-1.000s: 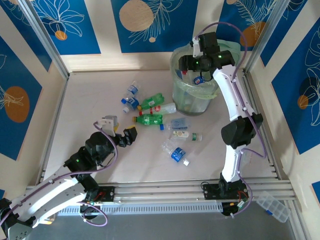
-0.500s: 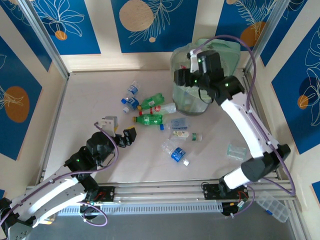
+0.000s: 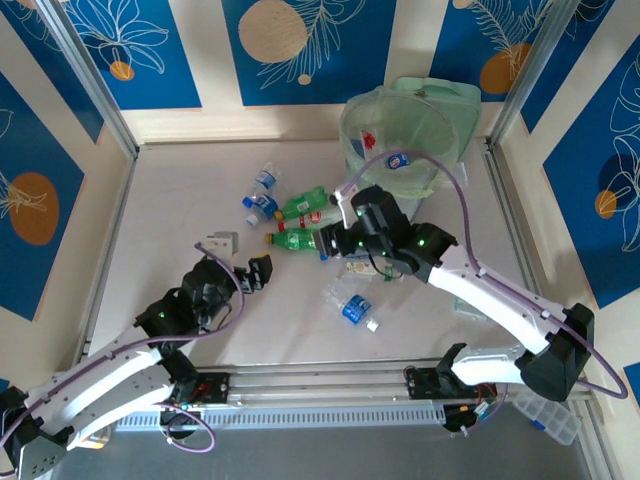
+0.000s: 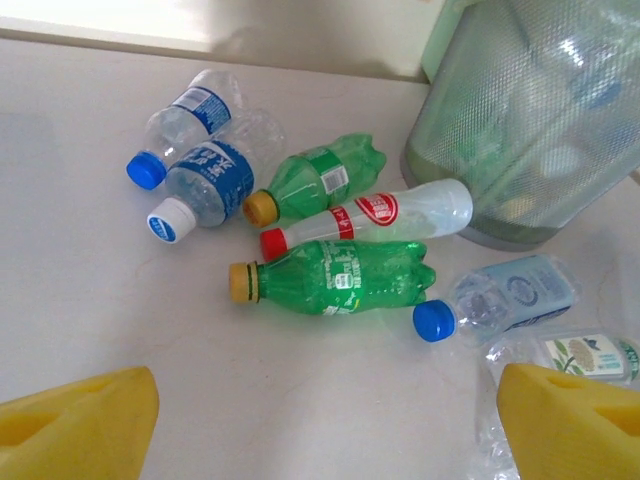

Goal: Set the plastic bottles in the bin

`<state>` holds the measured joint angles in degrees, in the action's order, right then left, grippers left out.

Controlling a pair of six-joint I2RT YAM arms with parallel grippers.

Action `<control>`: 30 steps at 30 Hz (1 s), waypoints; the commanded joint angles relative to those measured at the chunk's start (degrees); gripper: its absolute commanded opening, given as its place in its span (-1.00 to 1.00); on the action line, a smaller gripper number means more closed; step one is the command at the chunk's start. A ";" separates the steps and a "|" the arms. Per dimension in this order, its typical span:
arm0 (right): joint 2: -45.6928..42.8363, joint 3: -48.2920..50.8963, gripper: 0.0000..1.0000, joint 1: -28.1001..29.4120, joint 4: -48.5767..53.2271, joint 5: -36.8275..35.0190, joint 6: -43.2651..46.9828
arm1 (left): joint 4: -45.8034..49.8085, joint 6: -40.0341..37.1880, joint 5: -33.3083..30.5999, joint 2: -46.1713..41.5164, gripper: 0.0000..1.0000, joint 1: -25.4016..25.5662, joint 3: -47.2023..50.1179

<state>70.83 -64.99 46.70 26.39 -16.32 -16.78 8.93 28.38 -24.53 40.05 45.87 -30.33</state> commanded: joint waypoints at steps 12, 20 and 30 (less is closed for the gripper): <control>-1.48 19.77 0.38 8.02 -24.24 -4.69 -7.18 | 8.25 0.35 -3.44 17.34 0.83 -0.83 -17.37; -4.81 24.24 0.39 8.72 -28.70 -3.20 -9.17 | 7.71 -0.68 8.29 33.61 0.85 -14.92 -33.06; -4.93 24.70 0.38 9.38 -29.63 0.52 -11.36 | 15.85 -14.57 13.40 63.60 0.94 -23.62 -63.30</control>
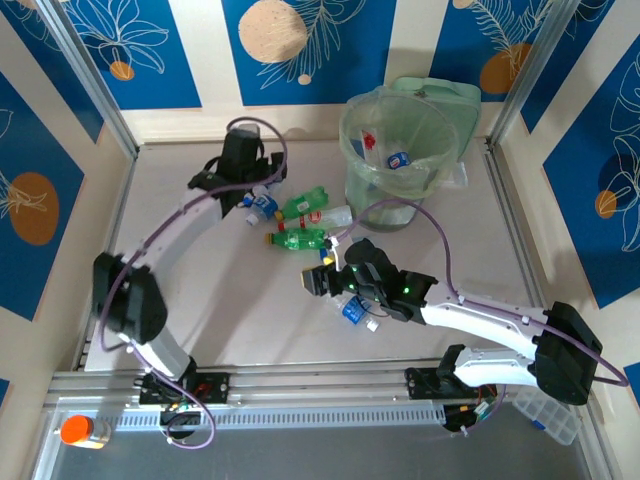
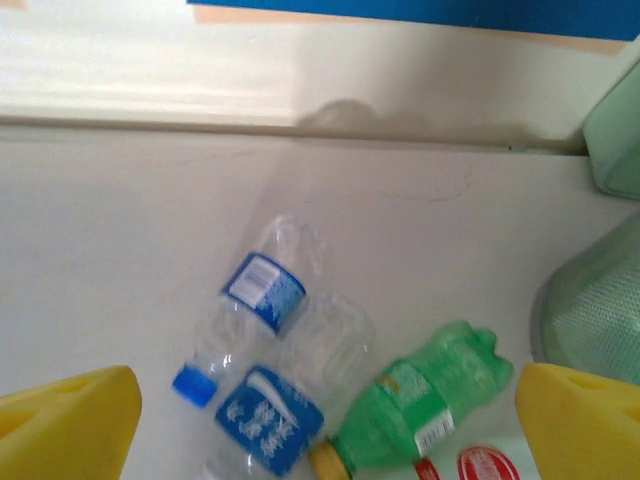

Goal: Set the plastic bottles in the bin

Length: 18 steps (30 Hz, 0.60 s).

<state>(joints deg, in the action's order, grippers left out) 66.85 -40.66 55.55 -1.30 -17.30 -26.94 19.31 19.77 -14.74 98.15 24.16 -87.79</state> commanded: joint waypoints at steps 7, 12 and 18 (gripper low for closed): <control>-2.89 0.94 0.38 0.20 -1.73 0.81 -0.67 | 8.15 -10.24 10.33 22.55 0.99 -7.45 -17.07; -2.59 1.61 0.38 -0.44 -2.97 1.49 -0.42 | 6.90 -11.67 13.76 28.02 1.00 -9.41 -19.12; -0.15 0.60 0.38 -0.03 -3.08 2.99 -0.24 | 6.31 -12.32 17.17 31.46 1.00 -10.29 -20.94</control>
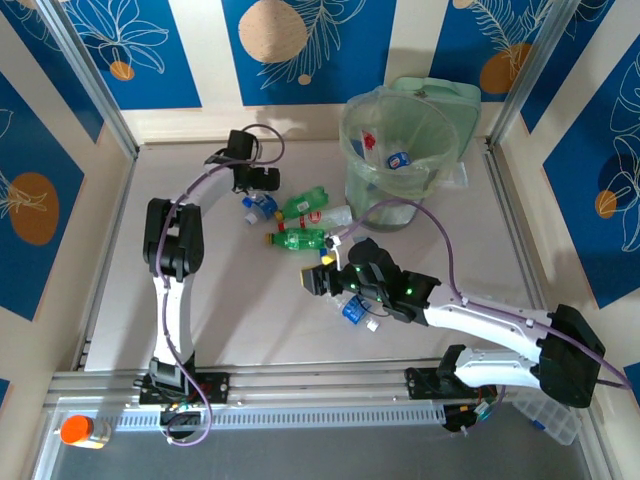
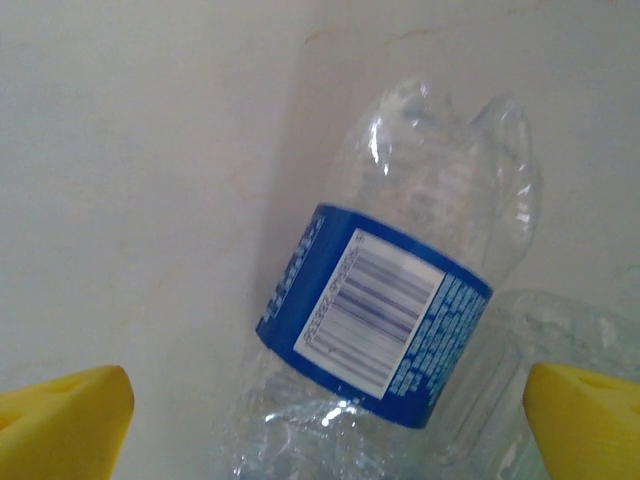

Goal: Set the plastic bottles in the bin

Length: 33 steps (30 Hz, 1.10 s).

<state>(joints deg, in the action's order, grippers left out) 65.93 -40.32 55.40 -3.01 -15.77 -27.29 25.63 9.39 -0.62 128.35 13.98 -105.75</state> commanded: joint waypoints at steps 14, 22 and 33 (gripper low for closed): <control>2.52 -0.69 0.38 0.72 -1.50 2.23 1.27 | 3.72 -2.56 4.93 9.58 0.75 -2.18 -11.99; 2.71 -0.93 0.38 0.77 -1.29 2.41 1.36 | 3.01 -1.75 5.90 10.42 0.47 -2.15 -12.10; 2.03 -0.91 0.38 0.77 -0.96 2.81 1.35 | 5.29 -2.36 4.45 10.25 0.32 -2.26 -12.55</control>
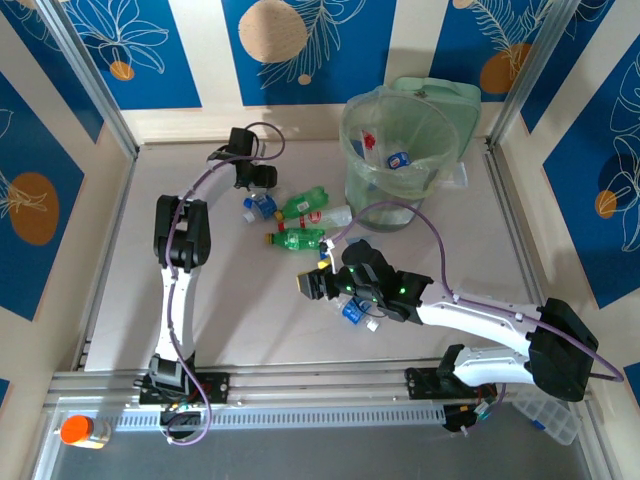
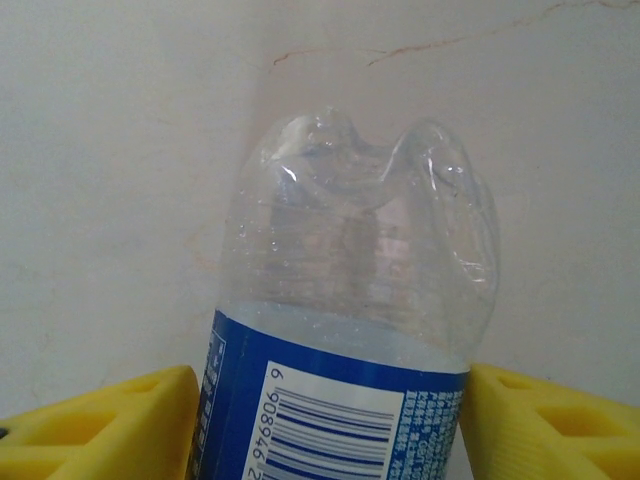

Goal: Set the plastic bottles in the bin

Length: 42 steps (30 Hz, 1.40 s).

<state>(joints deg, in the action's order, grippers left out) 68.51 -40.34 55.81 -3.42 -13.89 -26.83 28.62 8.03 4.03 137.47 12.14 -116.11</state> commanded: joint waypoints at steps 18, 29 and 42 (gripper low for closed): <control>-1.56 -0.53 0.38 0.70 -0.89 2.04 0.28 | 9.95 -0.12 -8.03 -0.54 0.11 -1.37 -4.98; -0.22 -0.95 0.38 0.85 -0.81 1.94 0.53 | 13.91 -0.66 -4.56 4.89 0.42 -1.41 -10.62; -0.43 -0.90 0.38 0.95 -0.66 0.81 0.99 | 11.68 -0.86 -4.49 0.11 0.00 -1.24 -6.86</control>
<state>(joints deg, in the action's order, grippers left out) 68.20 -40.36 56.29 -3.44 -13.06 -26.83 40.51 7.44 -0.64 141.38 11.35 -124.75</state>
